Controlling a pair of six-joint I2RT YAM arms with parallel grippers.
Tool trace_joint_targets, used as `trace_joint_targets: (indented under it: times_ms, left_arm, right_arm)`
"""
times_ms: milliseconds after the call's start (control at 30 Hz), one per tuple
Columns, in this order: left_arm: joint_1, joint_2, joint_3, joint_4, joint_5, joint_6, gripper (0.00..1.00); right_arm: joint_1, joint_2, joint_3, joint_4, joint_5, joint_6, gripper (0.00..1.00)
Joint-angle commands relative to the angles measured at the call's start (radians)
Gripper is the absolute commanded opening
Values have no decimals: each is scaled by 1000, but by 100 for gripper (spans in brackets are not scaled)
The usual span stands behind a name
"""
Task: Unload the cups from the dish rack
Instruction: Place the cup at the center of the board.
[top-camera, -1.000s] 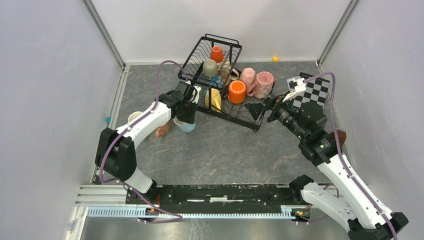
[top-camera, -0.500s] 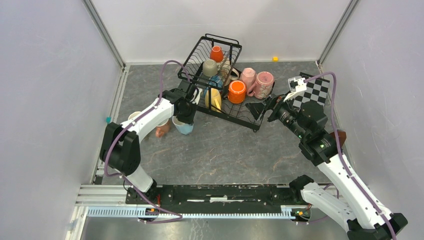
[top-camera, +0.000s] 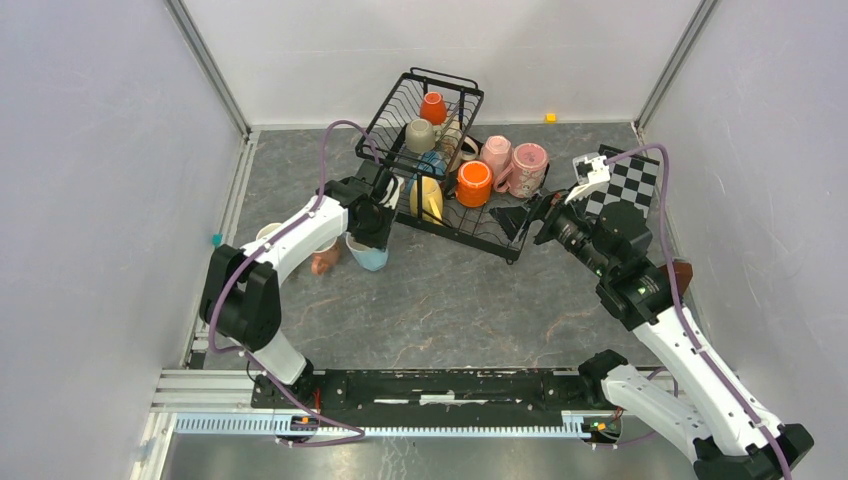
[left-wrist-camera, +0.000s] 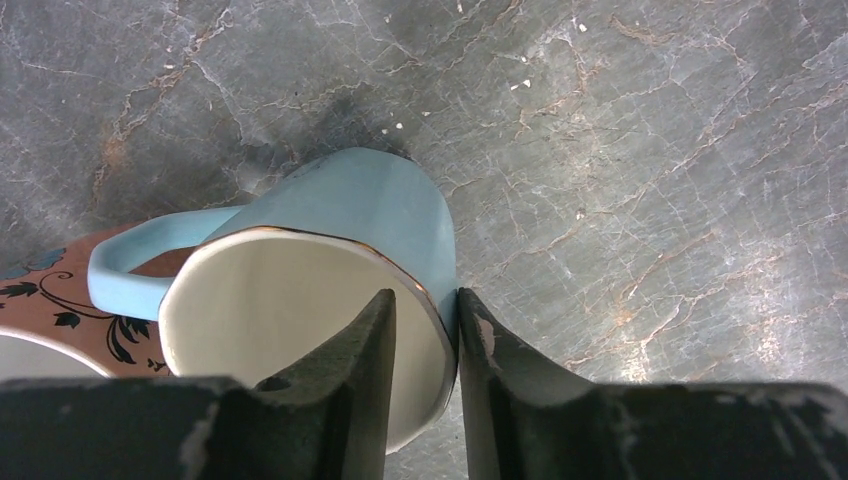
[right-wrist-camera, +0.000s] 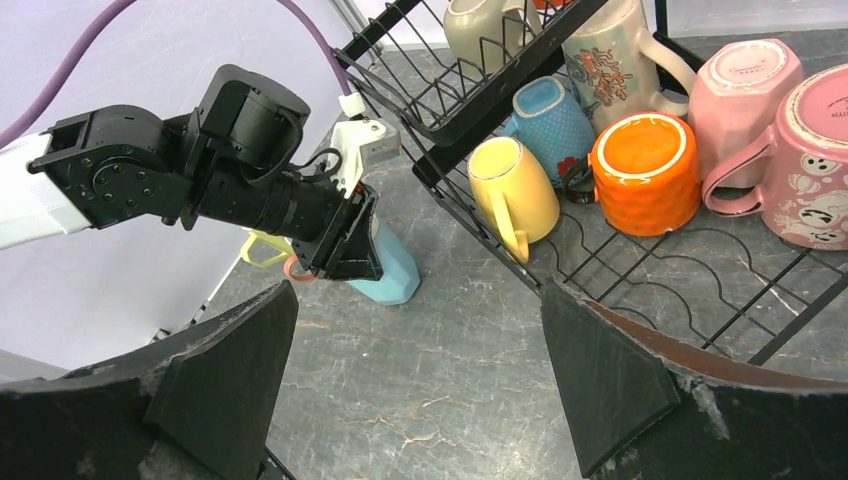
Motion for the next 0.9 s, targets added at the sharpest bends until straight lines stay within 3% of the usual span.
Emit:
trace_joint_targets:
  times_ms: [0, 300, 867]
  left_arm:
    - [-2, -44, 32, 13, -12, 20, 40]
    - [-18, -93, 45, 3, -6, 6, 53]
    - [-40, -195, 54, -75, -20, -24, 55]
  right_arm:
    - [-3, 4, -6, 27, -8, 0, 98]
    - [-3, 21, -12, 33, -7, 3, 98]
    - [-6, 71, -24, 47, -7, 8, 98]
